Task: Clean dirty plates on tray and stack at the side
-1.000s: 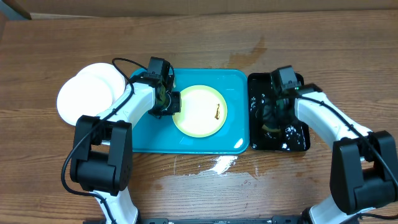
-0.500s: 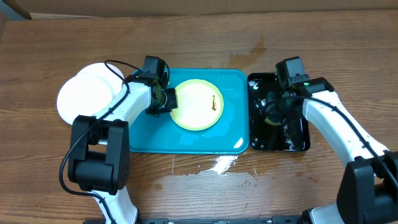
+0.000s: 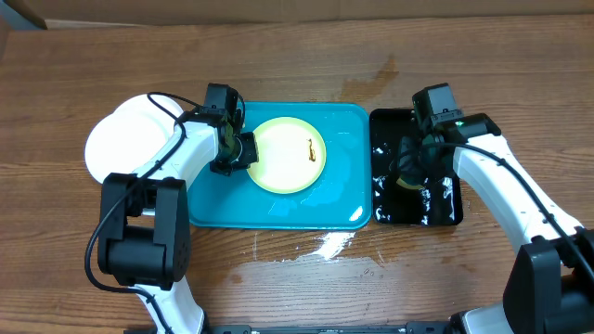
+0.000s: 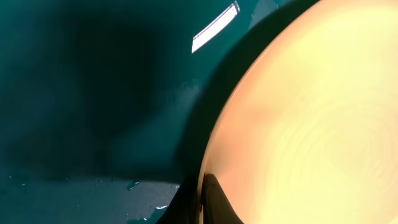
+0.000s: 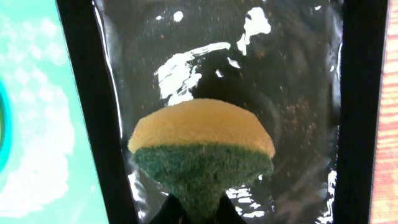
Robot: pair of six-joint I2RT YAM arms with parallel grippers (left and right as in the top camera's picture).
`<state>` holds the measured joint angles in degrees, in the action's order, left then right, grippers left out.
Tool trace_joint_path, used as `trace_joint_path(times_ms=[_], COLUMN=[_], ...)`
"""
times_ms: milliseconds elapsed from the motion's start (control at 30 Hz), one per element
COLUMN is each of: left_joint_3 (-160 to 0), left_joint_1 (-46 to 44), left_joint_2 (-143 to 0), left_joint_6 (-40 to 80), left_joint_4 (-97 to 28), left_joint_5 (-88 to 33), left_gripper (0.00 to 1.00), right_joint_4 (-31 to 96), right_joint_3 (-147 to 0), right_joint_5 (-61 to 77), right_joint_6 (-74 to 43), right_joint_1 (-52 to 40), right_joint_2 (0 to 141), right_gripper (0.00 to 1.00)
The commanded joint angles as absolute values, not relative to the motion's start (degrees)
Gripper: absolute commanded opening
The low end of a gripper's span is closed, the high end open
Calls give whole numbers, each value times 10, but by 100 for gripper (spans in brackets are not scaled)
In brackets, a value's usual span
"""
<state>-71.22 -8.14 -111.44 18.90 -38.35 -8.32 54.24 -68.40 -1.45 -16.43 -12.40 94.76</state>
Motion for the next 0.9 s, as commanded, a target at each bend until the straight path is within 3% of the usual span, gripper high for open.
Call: trace_joint_path(times_ms=[0,867], left_joint_3=[-699,-699], left_joint_1=[-79,-79], left_joint_2=[-1124,-1124], left_joint_6=[139,103], left_joint_4=[-398,-417], left_joint_5=[-60,-60], left_gripper=[4,4], right_joint_4=[564,588], right_joint_3=[-722,-725], right_joint_5=[-12,-38], right_joint_6=[-150,-176], right_joint_1=[-125,-127], right_joint_2=[926,931], right_gripper=[4,4])
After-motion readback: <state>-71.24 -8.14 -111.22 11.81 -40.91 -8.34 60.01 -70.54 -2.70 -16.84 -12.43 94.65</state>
